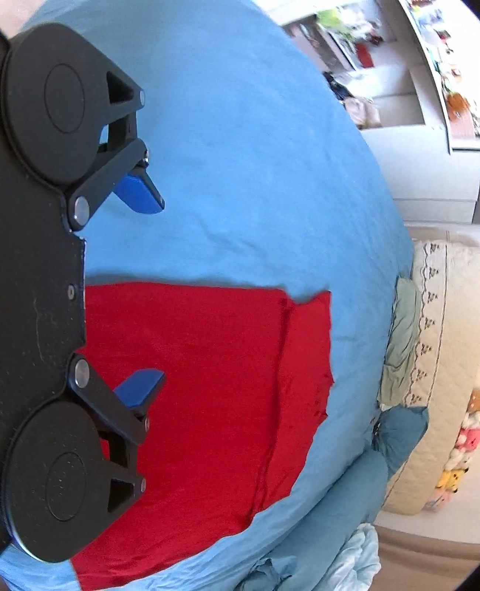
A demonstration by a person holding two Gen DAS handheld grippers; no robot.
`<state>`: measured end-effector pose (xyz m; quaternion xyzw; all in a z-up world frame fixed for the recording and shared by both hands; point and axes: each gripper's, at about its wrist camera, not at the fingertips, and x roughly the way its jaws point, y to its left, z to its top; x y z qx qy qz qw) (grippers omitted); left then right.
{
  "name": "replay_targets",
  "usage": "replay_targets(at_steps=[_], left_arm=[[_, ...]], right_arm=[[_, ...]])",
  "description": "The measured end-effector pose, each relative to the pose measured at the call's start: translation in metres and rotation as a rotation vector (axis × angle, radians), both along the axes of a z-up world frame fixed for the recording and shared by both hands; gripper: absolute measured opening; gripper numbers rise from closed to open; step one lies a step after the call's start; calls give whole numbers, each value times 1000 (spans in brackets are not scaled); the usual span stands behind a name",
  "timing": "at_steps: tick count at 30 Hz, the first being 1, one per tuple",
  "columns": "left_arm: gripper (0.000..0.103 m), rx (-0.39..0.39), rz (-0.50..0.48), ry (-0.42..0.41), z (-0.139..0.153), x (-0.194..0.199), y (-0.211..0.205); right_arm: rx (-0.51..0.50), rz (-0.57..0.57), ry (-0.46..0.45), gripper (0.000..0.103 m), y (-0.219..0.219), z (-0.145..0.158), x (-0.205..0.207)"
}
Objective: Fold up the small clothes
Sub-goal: 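Fold the held side edge over toward the middle and open the right tool, then close both tools on the ribbed hem of the sweater, then lift the hem with both tools and fold it onto the collar, release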
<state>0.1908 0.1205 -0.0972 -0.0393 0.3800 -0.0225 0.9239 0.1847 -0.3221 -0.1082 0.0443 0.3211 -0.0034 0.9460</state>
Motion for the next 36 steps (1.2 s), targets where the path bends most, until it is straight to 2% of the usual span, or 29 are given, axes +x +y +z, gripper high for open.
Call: replay_targets(at_steps=[3,5,7,11,15,19,23,27,28,29,31,32,34,36], left_arm=[[89,-47,-7,3,-15,-21,2],[81,-71,-27,22,-26,-30,-1],[68,-78,-26,51,-37,-33,-4],[62,-97,27,68,-50,-36,-5],[59,-96,44,60,-55,-38,-8],[49,-78,41,67,-59,-41,-9],[47,-64,37,76,-62,-38,-12],[46,-36,29,76,-66,-36,-16],[42,-38,29,76,-66,-36,-16],[36,-42,26,78,-66,-36,-15],[27,-45,24,84,-65,-35,-15],[17,-45,21,88,-65,-35,-15],[8,-55,15,96,-64,-34,-16],[6,-59,20,101,-61,-34,-18]], right_arm=[[37,7,2,100,1,-17,-26],[49,-4,12,100,1,-25,-37],[44,-14,23,99,2,-32,-45],[38,-27,67,97,3,-51,-47],[60,-48,121,84,3,-77,-41],[76,-81,157,74,5,-97,-37],[74,-102,158,70,8,-104,-36],[69,-108,144,59,11,-106,-39],[71,-112,143,53,12,-106,-39],[79,-116,140,51,11,-106,-39],[94,-121,141,37,12,-104,-38],[93,-124,143,35,12,-104,-37],[92,-126,145,28,13,-103,-36],[99,-128,146,23,13,-102,-36]])
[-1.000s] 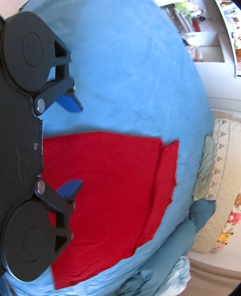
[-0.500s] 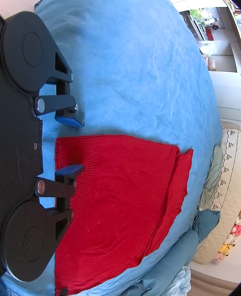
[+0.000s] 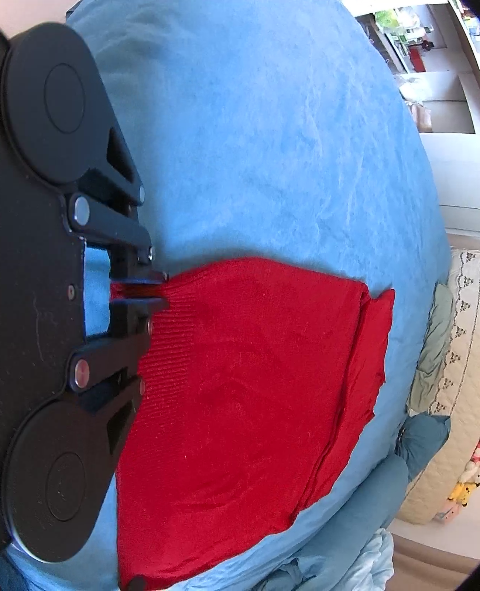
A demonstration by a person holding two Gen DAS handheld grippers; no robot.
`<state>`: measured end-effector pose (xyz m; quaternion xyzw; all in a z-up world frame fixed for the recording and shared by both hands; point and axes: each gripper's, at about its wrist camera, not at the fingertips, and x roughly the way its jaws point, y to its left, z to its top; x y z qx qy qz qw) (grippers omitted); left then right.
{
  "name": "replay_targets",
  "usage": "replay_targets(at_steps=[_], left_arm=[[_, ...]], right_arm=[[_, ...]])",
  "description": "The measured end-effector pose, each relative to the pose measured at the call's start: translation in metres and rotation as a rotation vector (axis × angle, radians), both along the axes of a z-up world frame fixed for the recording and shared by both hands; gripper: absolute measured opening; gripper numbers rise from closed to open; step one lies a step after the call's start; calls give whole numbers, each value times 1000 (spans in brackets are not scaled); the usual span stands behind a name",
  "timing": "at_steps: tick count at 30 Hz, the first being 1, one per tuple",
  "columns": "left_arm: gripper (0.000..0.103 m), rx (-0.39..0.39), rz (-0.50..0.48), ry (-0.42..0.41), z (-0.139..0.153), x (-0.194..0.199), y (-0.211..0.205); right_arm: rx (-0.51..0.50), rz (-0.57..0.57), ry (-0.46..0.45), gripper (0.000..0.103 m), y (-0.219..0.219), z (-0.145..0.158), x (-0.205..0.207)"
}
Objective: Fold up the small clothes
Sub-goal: 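Lift the hem with both tools and fold it onto the collar, release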
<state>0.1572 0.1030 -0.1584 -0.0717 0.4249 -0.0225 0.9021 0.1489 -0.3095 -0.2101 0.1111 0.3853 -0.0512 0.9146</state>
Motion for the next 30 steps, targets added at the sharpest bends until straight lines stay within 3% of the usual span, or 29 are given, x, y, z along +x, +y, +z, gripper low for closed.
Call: replay_targets(at_steps=[5,10,13,16,19,23,27,30], left_arm=[[5,-31,8,-25,23,-2,3],[5,-89,10,-117,76,17,8],[4,-128,16,-195,116,57,9],[4,-154,35,-253,152,121,6],[4,-143,86,-297,169,206,-3],[4,-127,141,-290,144,322,-20],[4,-110,213,-216,69,415,-33],[4,-140,257,-154,27,449,-32]], right_arm=[[39,-3,-26,21,-6,16,0],[150,9,-110,21,-21,67,14],[220,15,-180,21,-33,110,52],[252,24,-255,21,-48,147,112],[254,15,-302,21,-60,167,189],[215,-32,-313,21,-64,154,311],[185,-50,-288,21,-62,97,408],[155,-72,-246,21,-59,54,451]])
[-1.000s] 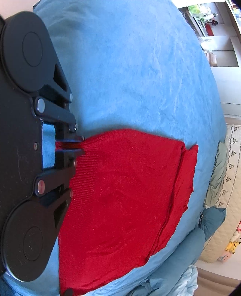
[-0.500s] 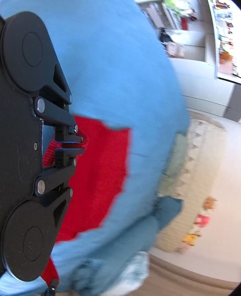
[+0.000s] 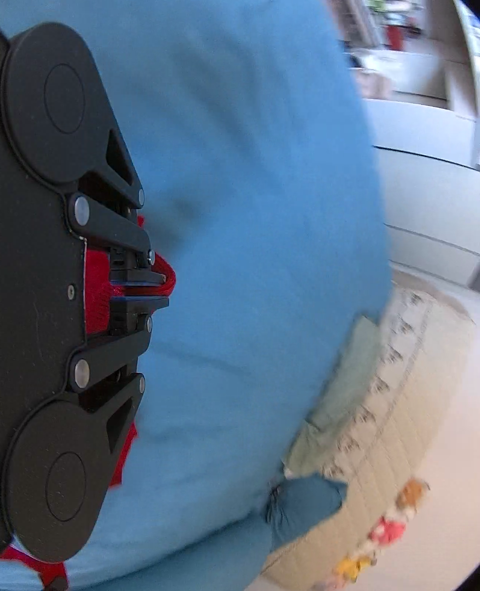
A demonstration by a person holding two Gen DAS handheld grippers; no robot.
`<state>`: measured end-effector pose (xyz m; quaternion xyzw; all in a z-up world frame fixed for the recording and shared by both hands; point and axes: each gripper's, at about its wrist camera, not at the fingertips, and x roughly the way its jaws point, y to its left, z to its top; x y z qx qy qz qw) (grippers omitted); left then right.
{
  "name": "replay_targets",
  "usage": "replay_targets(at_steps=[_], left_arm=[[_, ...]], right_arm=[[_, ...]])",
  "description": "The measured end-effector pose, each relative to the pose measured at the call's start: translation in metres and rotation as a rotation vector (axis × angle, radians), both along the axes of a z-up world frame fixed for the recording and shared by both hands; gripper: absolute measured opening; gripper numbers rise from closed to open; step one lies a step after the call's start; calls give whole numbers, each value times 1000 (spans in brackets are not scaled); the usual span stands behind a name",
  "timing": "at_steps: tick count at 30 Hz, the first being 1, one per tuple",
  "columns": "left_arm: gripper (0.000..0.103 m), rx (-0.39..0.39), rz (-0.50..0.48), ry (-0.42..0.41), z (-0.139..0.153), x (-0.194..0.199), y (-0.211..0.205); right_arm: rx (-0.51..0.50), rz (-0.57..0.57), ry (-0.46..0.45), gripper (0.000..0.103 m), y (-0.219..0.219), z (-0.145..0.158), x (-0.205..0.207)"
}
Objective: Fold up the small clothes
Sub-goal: 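Lift the hem with both tools and fold it onto the collar, release, then withdraw both open tools from the folded sweater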
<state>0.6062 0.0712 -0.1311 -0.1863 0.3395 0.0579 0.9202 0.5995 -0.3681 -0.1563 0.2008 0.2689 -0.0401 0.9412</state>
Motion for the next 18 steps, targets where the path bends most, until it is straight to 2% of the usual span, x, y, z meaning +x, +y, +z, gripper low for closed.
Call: replay_targets(at_steps=[4,6,7,8,10,11,12,14,15,16,18], left_arm=[[7,-6,-10,11,-7,16,6],[27,-9,-6,12,2,20,11],[53,-2,8,14,9,20,15],[66,11,22,9,18,16,17],[66,53,11,-25,36,0,18],[69,89,-18,-43,47,-15,16],[71,120,-37,-43,52,-25,12],[79,151,-108,-5,54,-50,0],[88,158,-157,15,50,-64,-8],[92,164,-192,31,44,-74,-15],[92,162,-249,76,25,-95,-28]], right_arm=[[10,5,25,21,-9,-17,26],[3,23,58,24,-10,-19,31],[-1,26,73,30,-11,-18,33],[-7,35,81,36,-11,-16,33],[-81,48,67,87,-2,-3,20],[-118,59,52,95,5,5,11],[-148,81,38,99,13,14,0],[-166,150,44,100,32,22,-25],[-160,175,60,102,43,21,-37],[-152,194,80,103,52,18,-46],[-142,229,116,103,72,6,-63]])
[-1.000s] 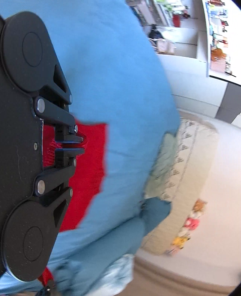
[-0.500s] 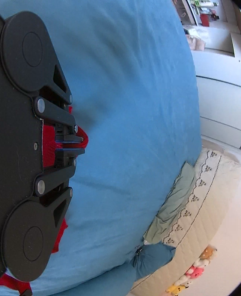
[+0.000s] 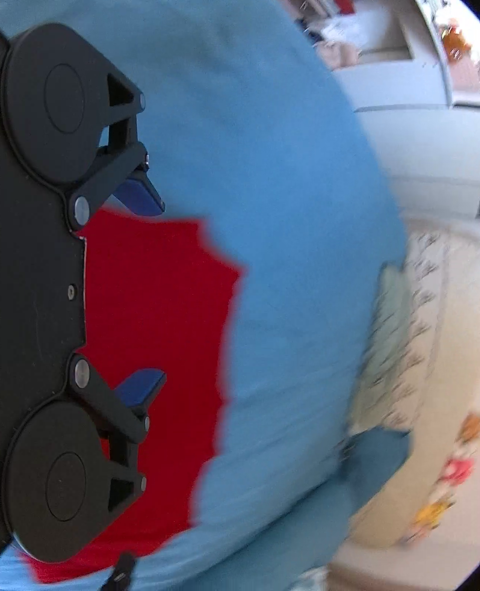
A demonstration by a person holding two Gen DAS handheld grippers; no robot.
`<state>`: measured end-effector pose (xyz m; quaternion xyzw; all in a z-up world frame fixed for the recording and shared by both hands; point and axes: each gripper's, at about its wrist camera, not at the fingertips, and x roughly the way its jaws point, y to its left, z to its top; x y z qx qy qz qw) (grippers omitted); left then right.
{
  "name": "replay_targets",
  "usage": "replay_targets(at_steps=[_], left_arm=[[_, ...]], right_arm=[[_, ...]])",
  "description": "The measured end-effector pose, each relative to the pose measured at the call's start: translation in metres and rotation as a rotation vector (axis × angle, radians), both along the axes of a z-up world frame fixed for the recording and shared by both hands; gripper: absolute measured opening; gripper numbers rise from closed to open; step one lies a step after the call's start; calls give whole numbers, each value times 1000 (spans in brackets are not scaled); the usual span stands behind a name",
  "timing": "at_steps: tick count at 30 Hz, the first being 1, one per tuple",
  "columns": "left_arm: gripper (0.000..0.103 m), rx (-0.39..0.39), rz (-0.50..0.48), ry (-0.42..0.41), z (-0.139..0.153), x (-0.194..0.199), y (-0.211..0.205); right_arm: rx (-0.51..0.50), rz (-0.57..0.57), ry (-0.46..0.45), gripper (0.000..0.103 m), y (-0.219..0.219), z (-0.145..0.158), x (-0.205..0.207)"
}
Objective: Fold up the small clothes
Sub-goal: 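Withdraw both open tools from the folded sweater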
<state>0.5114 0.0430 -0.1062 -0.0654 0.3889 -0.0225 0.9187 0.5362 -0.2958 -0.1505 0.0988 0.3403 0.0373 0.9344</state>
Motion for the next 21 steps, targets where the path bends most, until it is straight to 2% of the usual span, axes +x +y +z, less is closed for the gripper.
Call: replay_targets(at_steps=[3,6,8,10,15,18,21], left_arm=[[92,16,-43,90,-32,-12,-12],[92,92,-53,132,-55,-16,-11],[91,102,-45,137,-64,-24,0],[91,91,-53,130,-63,-26,5],[90,131,-63,155,-54,-29,-1],[90,124,-65,140,-29,-34,-8],[94,99,-84,126,-2,-29,-24]], right_arm=[[-3,6,71,103,17,-25,-10],[-26,-31,120,103,10,-48,-20],[-51,-34,112,103,0,-52,-26],[-83,-26,120,102,-11,-51,-31],[-80,-49,162,102,-32,-43,-43],[-89,-92,160,103,-43,-26,-53],[-75,-86,133,103,-58,-5,-60]])
